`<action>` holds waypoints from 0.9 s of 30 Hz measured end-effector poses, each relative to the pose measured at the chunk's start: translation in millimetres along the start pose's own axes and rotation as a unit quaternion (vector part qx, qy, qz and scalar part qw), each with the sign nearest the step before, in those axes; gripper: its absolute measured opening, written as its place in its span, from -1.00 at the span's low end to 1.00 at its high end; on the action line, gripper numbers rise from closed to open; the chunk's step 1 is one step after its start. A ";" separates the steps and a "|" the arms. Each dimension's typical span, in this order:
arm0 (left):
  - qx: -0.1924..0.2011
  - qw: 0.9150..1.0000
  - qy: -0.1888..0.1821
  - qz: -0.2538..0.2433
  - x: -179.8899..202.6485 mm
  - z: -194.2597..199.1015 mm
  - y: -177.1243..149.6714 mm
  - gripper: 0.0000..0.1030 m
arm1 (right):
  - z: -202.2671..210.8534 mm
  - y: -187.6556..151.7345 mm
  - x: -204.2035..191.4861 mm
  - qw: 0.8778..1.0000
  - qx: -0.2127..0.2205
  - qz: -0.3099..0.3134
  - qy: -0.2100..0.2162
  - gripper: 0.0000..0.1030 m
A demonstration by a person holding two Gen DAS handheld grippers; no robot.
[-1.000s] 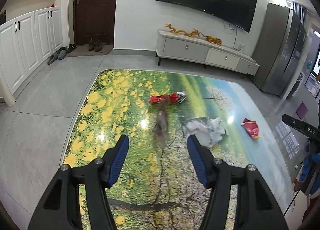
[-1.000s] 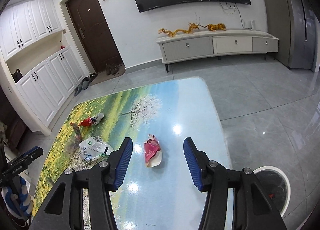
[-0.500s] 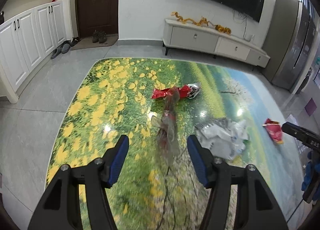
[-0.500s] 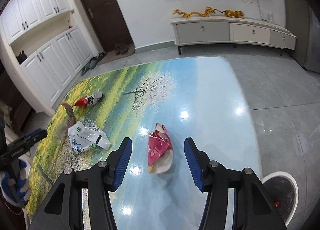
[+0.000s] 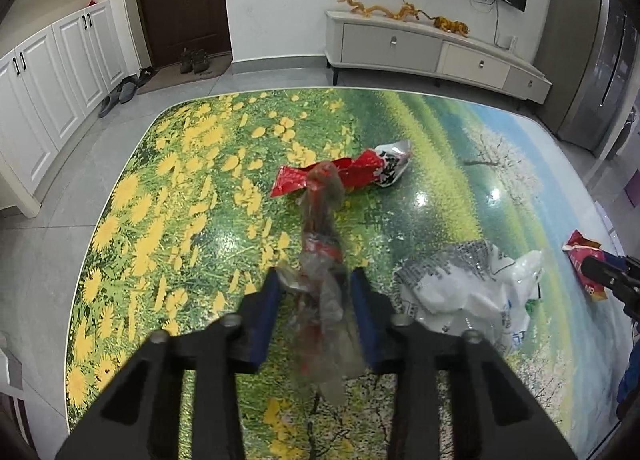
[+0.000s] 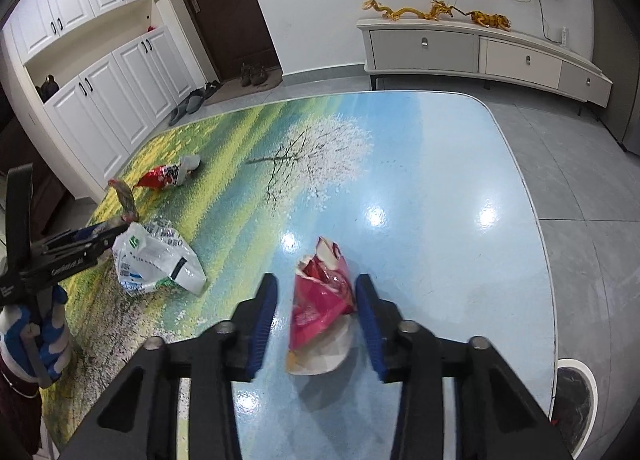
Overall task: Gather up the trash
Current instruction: 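Grasp the clear plastic bottle with the left gripper while the right grasps the pink wrapper, then carry the bottle and pink wrapper with both grippers over the bin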
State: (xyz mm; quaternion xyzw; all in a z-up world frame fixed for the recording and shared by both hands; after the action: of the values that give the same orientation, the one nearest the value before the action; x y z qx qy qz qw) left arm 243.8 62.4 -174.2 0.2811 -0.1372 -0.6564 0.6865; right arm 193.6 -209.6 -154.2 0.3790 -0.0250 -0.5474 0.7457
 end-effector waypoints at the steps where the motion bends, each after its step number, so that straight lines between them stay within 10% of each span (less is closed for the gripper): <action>1: -0.001 1.000 -0.004 0.001 -0.2 0.4 -1.2 -0.62 | 0.6 -0.9 -0.9 1.000 0.001 0.001 0.001 -0.43; 18: 0.084 0.993 -0.083 0.000 9.7 123.7 -16.9 -0.83 | 95.9 -21.0 -35.7 0.997 0.070 0.029 0.011 -0.53; 27: 0.105 0.982 -0.147 -0.057 85.7 184.8 -25.6 -0.83 | 175.2 -59.2 5.9 0.992 0.118 -0.016 -0.034 -0.53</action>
State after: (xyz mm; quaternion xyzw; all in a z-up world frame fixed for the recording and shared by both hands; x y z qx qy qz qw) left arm 128.3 -58.9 -55.6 0.2593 -0.2890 -0.7108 0.5866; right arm 69.5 -315.5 -66.9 0.4459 -0.1089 -0.5650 0.6856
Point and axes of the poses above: each gripper's, at about its wrist camera, not at the fingertips, and z roughly against the way its jaws point, x to its right, y to its top, the point moved 6 cm from there along -z, roughly the way its jaws point, and after that the axes turned 15 degrees about y, right-handed, at the moved point
